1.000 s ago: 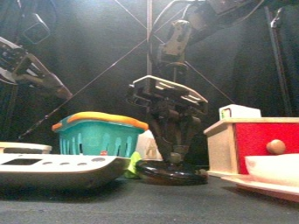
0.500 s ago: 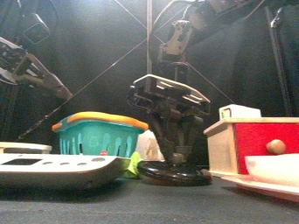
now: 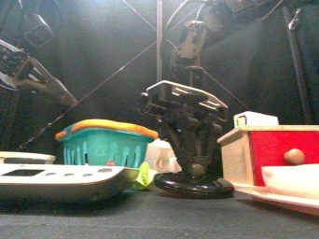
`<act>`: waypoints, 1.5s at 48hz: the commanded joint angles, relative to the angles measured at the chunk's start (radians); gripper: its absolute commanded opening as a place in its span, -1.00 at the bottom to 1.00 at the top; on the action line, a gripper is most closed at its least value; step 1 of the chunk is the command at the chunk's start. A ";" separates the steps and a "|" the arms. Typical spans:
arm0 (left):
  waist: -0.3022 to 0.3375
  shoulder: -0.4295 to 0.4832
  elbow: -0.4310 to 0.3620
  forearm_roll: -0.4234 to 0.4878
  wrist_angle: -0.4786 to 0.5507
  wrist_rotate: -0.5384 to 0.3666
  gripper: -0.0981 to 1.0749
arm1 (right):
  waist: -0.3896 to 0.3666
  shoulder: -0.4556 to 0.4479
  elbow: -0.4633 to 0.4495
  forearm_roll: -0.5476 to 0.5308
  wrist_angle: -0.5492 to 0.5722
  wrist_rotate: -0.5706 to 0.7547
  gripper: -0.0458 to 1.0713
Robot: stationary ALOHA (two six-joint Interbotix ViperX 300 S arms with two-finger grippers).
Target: Put pot lid to right of stove
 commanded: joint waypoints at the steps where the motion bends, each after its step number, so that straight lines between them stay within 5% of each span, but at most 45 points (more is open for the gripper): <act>1: 0.005 0.003 -0.015 0.002 -0.005 0.002 0.65 | -0.002 -0.051 -0.006 -0.003 -0.003 -0.002 0.32; 16: 0.003 0.002 -0.015 0.002 -0.005 0.002 0.65 | -0.002 -0.051 -0.002 -0.031 -0.029 0.005 0.40; 36: 0.003 0.002 -0.012 0.002 0.000 0.002 0.65 | 0.000 -0.072 -0.005 -0.034 -0.026 -0.002 0.83; 72: 0.005 0.002 -0.011 0.002 0.000 0.002 0.65 | 0.015 -0.089 0.002 -0.038 -0.028 0.002 0.84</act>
